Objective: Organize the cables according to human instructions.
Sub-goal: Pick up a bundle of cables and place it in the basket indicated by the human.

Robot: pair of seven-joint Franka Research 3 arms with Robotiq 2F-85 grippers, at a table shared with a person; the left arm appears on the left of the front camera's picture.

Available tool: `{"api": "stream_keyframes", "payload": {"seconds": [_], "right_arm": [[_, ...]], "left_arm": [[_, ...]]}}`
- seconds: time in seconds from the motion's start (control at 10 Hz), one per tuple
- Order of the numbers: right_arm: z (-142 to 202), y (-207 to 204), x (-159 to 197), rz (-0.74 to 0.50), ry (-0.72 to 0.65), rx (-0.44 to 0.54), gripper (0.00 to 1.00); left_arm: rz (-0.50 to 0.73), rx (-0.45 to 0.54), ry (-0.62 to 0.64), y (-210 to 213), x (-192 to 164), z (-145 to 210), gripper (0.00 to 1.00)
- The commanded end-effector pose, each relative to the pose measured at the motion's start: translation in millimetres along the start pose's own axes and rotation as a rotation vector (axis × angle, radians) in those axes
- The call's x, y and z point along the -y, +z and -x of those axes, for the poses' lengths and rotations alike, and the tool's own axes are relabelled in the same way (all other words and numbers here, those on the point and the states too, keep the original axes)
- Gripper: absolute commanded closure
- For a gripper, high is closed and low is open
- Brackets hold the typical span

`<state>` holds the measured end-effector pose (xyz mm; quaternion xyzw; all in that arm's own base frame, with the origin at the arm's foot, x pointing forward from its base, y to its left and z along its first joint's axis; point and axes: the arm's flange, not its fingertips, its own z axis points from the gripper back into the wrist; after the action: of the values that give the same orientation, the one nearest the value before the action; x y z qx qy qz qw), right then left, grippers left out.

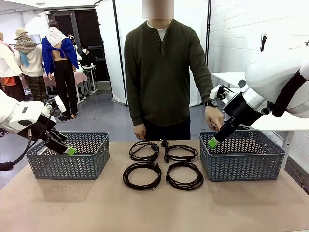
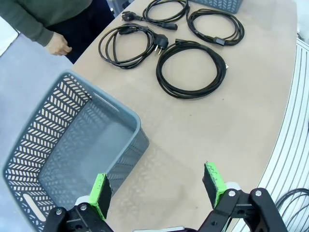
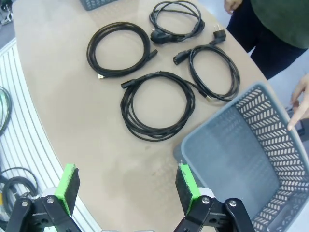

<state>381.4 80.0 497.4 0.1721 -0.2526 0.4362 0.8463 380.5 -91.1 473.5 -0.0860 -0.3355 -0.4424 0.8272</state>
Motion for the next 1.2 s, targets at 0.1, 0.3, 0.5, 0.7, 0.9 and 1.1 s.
{"api": "stream_keyframes", "payload": {"seconds": [0.1, 0.3, 0.5, 0.7, 0.9, 1.1], "right_arm": [[3.8, -5.4, 2.4, -0.019, 0.013, 0.018, 0.00], [3.8, -5.4, 2.4, -0.019, 0.013, 0.018, 0.00], [3.8, -5.4, 2.4, -0.019, 0.013, 0.018, 0.00], [3.8, -5.4, 2.4, -0.019, 0.013, 0.018, 0.00], [3.8, -5.4, 2.4, -0.019, 0.013, 0.018, 0.00], [3.8, -5.4, 2.4, -0.019, 0.013, 0.018, 0.00]], "left_arm": [[0.003, 0.004, 0.012, -2.1, -1.5, 1.0, 0.00], [0.003, 0.004, 0.012, -2.1, -1.5, 1.0, 0.00], [0.003, 0.004, 0.012, -2.1, -1.5, 1.0, 0.00], [0.003, 0.004, 0.012, -2.1, -1.5, 1.0, 0.00], [0.003, 0.004, 0.012, -2.1, -1.5, 1.0, 0.00], [0.003, 0.004, 0.012, -2.1, -1.5, 1.0, 0.00]]}}
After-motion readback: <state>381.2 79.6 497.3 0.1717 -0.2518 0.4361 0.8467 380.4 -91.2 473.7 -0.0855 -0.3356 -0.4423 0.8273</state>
